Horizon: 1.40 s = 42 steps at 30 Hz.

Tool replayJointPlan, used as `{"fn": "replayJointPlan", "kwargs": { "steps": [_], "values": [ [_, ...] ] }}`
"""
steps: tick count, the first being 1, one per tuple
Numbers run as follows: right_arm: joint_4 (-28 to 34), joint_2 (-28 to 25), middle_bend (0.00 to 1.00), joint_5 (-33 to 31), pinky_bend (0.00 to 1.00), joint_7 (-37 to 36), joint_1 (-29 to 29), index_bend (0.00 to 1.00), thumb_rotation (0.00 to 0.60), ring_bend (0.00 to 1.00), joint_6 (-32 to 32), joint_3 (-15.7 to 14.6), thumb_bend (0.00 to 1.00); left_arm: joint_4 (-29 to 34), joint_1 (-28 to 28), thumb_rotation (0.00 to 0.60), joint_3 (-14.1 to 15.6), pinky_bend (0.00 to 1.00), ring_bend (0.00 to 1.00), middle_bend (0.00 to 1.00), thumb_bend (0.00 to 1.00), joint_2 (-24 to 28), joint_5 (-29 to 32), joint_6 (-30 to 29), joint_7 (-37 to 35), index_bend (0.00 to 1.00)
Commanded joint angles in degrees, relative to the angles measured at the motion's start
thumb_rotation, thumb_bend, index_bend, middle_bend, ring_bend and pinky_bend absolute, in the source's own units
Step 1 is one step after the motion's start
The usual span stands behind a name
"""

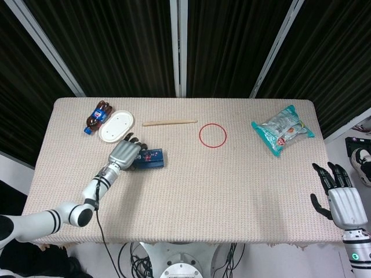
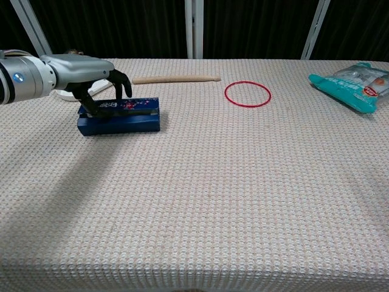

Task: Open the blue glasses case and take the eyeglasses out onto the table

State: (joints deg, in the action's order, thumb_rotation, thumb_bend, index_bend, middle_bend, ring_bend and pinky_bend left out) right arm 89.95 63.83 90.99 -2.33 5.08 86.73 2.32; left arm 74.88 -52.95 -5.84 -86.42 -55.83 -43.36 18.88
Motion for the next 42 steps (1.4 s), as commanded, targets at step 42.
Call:
{"fn": "replayJointPlan", "kwargs": {
  "steps": [42],
  "values": [
    [-0.9,0.5,0.21,-0.4,0.07,-0.3,-0.3,0.02,0.600,0.00,0.2,0.1,0.36,0.7,0.8,0.600,-1.1,0.00,0.06,0.32,0.55,-1.2,-3.4,1.0,-7.1,0.28]
  ]
}}
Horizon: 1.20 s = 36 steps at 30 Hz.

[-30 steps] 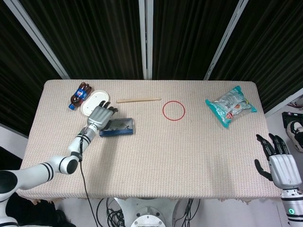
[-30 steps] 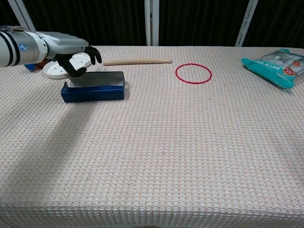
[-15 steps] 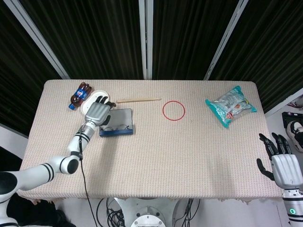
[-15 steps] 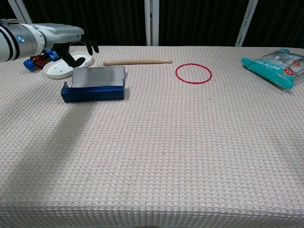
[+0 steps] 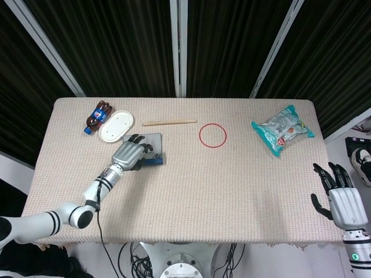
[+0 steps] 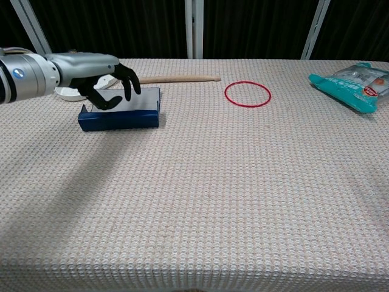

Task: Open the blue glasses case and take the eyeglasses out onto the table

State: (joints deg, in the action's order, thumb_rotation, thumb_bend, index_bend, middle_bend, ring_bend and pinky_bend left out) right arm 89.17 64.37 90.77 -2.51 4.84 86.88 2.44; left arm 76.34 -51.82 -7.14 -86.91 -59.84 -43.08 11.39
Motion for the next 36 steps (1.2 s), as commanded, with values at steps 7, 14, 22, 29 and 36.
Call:
{"fn": "replayJointPlan", "kwargs": {
  "steps": [7,14,22,29,36],
  "values": [
    [-0.7,0.3,0.21,-0.4,0.07,-0.8,-0.3,0.02,0.600,0.00,0.1,-0.1,0.36,-0.3,-0.8,0.600,0.3,0.00,0.06,0.33,0.55,-1.3,0.2,2.4,0.1,0.28],
    [-1.0,0.4,0.21,-0.5,0.07,-0.9,-0.3,0.02,0.600,0.00,-0.1,-0.2,0.36,5.3,0.1,0.600,1.9,0.00,0.06,0.35,0.56,0.8,-4.9,2.2,-1.7,0.28],
    [-0.8,0.5,0.21,0.1,0.07,-0.8,0.1,0.02,0.600,0.00,-0.3,-0.1,0.36,13.0,2.8,0.600,4.8,0.00,0.06,0.35,0.56,6.6,-7.3,1.2,-2.3,0.28],
    [-0.8,0.5,0.21,0.3,0.07,-1.0,0.3,0.02,0.600,0.00,-0.2,0.0,0.36,18.1,6.5,0.600,5.8,0.00,0.06,0.35,0.56,12.0,-7.4,-3.6,-2.7,0.28],
    [-0.8,0.4,0.21,0.7,0.07,-1.2,0.7,0.02,0.600,0.00,-0.3,0.0,0.36,16.4,10.0,0.600,3.7,0.00,0.06,0.35,0.55,12.8,-2.4,-9.7,-2.1,0.27]
  ]
}}
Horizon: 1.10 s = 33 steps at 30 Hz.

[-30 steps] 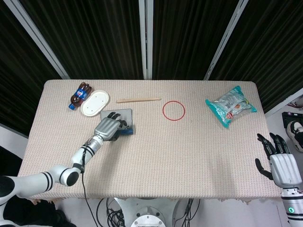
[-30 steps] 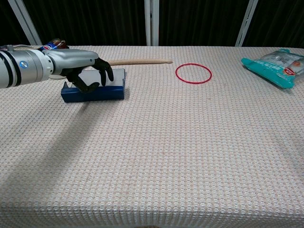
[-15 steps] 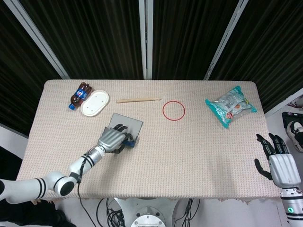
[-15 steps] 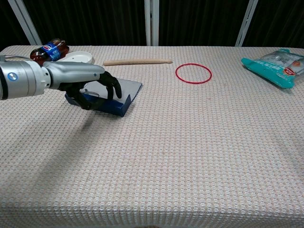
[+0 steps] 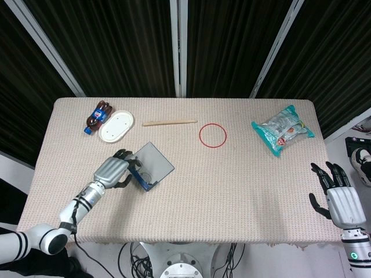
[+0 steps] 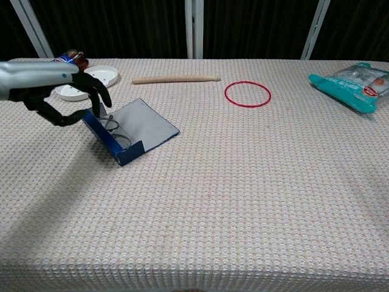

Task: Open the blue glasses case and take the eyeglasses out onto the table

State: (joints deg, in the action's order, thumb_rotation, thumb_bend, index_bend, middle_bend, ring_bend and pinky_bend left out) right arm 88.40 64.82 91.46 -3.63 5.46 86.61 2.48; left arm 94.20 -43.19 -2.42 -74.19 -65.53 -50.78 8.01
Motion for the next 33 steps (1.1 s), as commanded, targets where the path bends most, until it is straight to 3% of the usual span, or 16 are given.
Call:
{"fn": "replayJointPlan", "kwargs": {
  "steps": [1,4,10,13,33],
  "values": [
    [-0.1,0.0,0.21,0.1,0.07,-0.1,0.1,0.02,0.600,0.00,0.0,0.0,0.36,-2.2,1.6,0.600,-1.2,0.00,0.06,0.34,0.55,-0.3,4.7,-2.4,2.3,0.26],
    [-0.3,0.0,0.21,-0.1,0.07,-0.5,0.1,0.02,0.600,0.00,-0.2,0.0,0.36,-4.5,1.9,0.600,-1.8,0.00,0.06,0.34,0.55,-1.7,9.7,-2.2,4.2,0.24],
    [-0.7,0.1,0.21,0.0,0.07,-0.8,0.1,0.02,0.600,0.00,-0.1,-0.1,0.37,-9.6,0.1,0.600,-3.4,0.00,0.06,0.34,0.54,-4.6,19.7,3.9,5.1,0.15],
    [-0.7,0.0,0.21,-0.1,0.07,-0.9,0.0,0.02,0.600,0.00,0.1,-0.1,0.38,-10.9,-0.9,0.600,-4.3,0.00,0.06,0.34,0.54,-5.8,21.9,5.7,4.9,0.13],
    [-1.5,-0.1,0.21,-1.5,0.07,-1.8,-1.5,0.02,0.600,0.00,1.1,-0.3,0.38,-13.7,-14.2,0.600,-9.3,0.00,0.06,0.35,0.55,-13.3,21.8,17.7,4.7,0.11]
  ]
}}
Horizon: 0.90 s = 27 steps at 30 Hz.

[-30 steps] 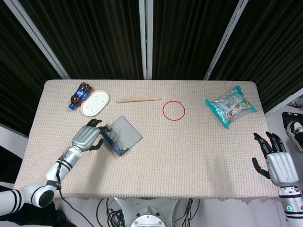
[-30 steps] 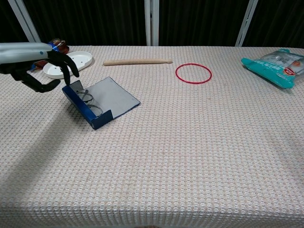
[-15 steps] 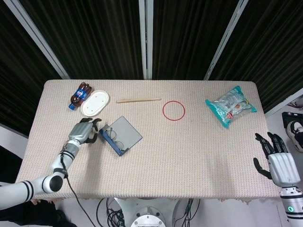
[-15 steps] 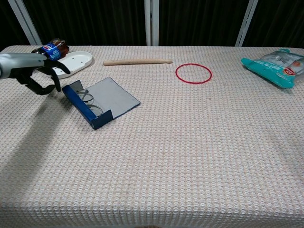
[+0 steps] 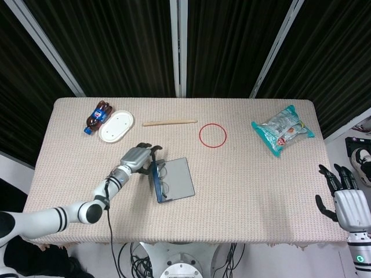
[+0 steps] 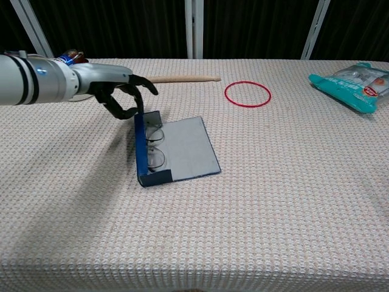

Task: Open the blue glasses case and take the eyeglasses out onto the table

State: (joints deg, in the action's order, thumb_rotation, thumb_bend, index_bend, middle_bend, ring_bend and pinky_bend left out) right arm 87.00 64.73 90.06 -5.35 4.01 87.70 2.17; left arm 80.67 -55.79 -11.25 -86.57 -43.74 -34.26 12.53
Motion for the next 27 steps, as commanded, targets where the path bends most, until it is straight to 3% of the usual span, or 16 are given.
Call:
{"fn": "replayJointPlan", "kwargs": {
  "steps": [1,6,12,20,27],
  "values": [
    [-0.1,0.1,0.21,-0.1,0.07,-0.1,0.0,0.02,0.600,0.00,0.0,0.0,0.38,0.0,-2.1,0.600,-0.6,0.00,0.06,0.35,0.55,-1.1,-0.2,1.3,0.2,0.11],
    [-0.1,0.1,0.21,0.2,0.07,-0.1,0.3,0.02,0.600,0.00,-0.1,0.3,0.38,4.1,-1.5,0.600,-0.4,0.00,0.06,0.30,0.50,-0.3,-5.4,-3.3,0.6,0.09],
    [-0.3,0.5,0.21,0.9,0.07,-0.2,1.2,0.02,0.600,0.00,-0.9,0.4,0.37,10.7,1.3,0.600,4.4,0.00,0.00,0.17,0.37,1.3,-13.3,-12.0,6.8,0.04],
    [-1.0,0.7,0.21,1.4,0.07,-0.8,1.5,0.02,0.600,0.00,-0.8,0.4,0.36,14.5,1.6,0.600,7.1,0.00,0.00,0.05,0.31,-0.5,-14.8,-16.2,14.4,0.00],
    [-1.6,0.8,0.21,1.5,0.07,-1.8,1.2,0.02,0.600,0.00,-0.3,0.2,0.36,15.6,1.3,0.600,8.8,0.00,0.00,0.00,0.28,-2.1,-11.2,-18.0,21.5,0.00]
  ]
}}
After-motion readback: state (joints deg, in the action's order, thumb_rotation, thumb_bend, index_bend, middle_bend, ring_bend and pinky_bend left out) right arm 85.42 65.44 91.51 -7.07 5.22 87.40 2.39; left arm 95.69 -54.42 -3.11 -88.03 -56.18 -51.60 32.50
